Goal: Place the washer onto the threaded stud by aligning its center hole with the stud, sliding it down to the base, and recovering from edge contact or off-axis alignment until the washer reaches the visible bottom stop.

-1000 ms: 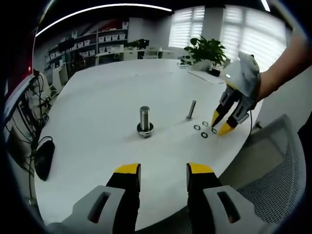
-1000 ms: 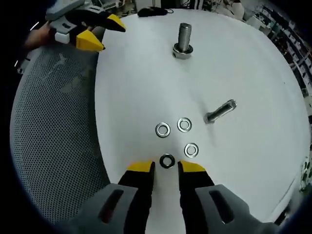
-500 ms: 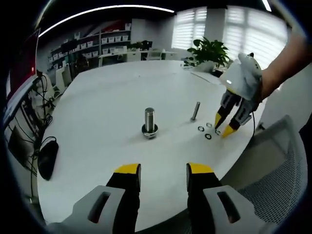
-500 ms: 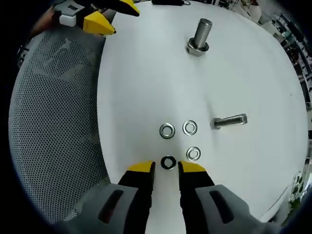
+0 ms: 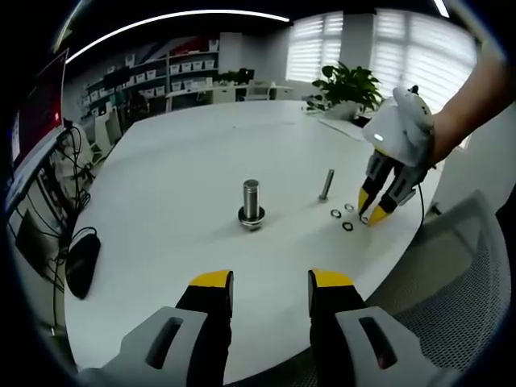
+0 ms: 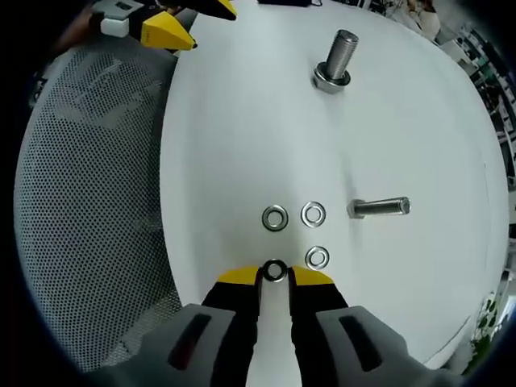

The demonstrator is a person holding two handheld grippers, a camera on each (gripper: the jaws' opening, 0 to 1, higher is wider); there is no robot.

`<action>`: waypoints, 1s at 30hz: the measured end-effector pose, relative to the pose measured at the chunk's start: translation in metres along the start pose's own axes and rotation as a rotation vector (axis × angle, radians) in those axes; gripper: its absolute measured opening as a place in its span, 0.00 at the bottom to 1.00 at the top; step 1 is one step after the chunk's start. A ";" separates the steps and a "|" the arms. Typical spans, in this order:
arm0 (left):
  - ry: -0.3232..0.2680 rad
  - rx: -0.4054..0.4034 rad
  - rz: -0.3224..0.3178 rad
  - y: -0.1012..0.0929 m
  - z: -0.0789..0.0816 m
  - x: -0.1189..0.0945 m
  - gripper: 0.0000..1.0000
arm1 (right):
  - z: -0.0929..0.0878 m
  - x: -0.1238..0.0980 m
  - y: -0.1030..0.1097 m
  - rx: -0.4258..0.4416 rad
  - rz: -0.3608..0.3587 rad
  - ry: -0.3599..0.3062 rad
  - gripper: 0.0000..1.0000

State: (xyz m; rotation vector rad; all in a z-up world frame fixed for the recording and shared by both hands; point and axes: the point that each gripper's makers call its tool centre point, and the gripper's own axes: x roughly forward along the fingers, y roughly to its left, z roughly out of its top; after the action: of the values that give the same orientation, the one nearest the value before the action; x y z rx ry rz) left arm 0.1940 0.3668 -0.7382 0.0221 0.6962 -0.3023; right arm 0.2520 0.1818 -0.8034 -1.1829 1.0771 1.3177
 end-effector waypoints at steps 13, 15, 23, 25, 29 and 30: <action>-0.010 0.006 0.009 0.002 0.002 -0.001 0.35 | 0.000 -0.001 -0.001 0.050 -0.019 0.059 0.16; -0.011 0.005 0.009 0.002 0.002 -0.001 0.35 | 0.000 -0.001 -0.001 0.062 -0.013 0.049 0.16; -0.010 0.004 0.010 0.003 0.003 -0.002 0.35 | 0.000 -0.001 -0.002 0.064 -0.011 0.017 0.16; -0.015 0.003 0.012 0.004 0.004 -0.002 0.34 | 0.000 -0.002 -0.002 0.077 -0.012 0.004 0.16; -0.015 -0.002 0.016 0.005 0.004 -0.002 0.34 | 0.001 -0.002 -0.001 0.086 -0.026 -0.013 0.16; -0.015 0.001 0.016 0.005 0.004 -0.001 0.34 | 0.001 -0.002 -0.002 0.092 -0.030 -0.020 0.16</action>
State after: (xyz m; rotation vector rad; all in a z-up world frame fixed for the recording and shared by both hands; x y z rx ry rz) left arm 0.1971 0.3717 -0.7346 0.0260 0.6808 -0.2872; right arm 0.2535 0.1827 -0.8016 -1.1120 1.0901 1.2411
